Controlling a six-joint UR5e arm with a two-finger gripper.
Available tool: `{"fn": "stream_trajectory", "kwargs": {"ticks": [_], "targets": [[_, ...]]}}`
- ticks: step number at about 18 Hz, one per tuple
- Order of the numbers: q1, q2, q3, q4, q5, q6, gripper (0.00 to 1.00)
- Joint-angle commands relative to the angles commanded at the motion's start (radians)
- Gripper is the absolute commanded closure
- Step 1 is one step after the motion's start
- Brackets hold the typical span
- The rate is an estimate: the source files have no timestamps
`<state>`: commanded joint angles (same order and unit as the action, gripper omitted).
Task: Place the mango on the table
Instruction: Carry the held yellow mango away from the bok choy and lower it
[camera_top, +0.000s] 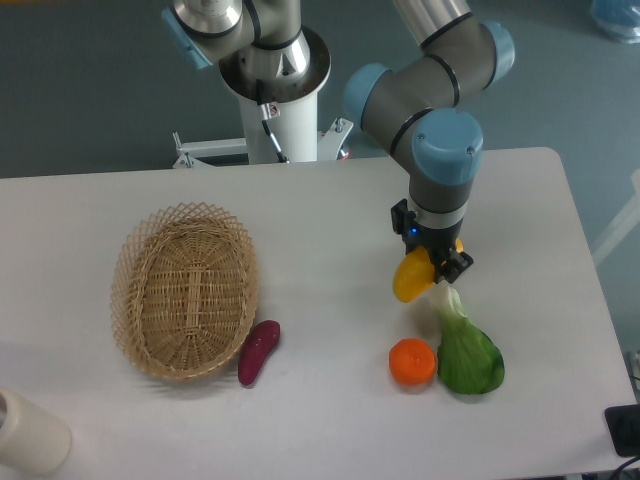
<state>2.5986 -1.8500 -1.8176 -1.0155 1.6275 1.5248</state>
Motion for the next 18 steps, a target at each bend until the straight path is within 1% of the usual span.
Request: {"fn": "stream_trajectory", "kwargs": {"ticks": [5,9,12,14,17,18], "targets": [[-0.018,0.043,-0.077,0.003,0.006,0.02,0.57],[-0.06,0.083,-0.146,0.003,0.006,0.034,0.57],[-0.077,0.112,-0.201,0.003,0.008,0.086,0.55],[-0.084,0.136,-0.248,0.006,0.008,0.109,0.55],[-0.106,0.158,-0.314,0.05,0.009,0.133,0.54],[-0.107,0.161,-0.334,0.067,0.018,0.141,0.51]]}}
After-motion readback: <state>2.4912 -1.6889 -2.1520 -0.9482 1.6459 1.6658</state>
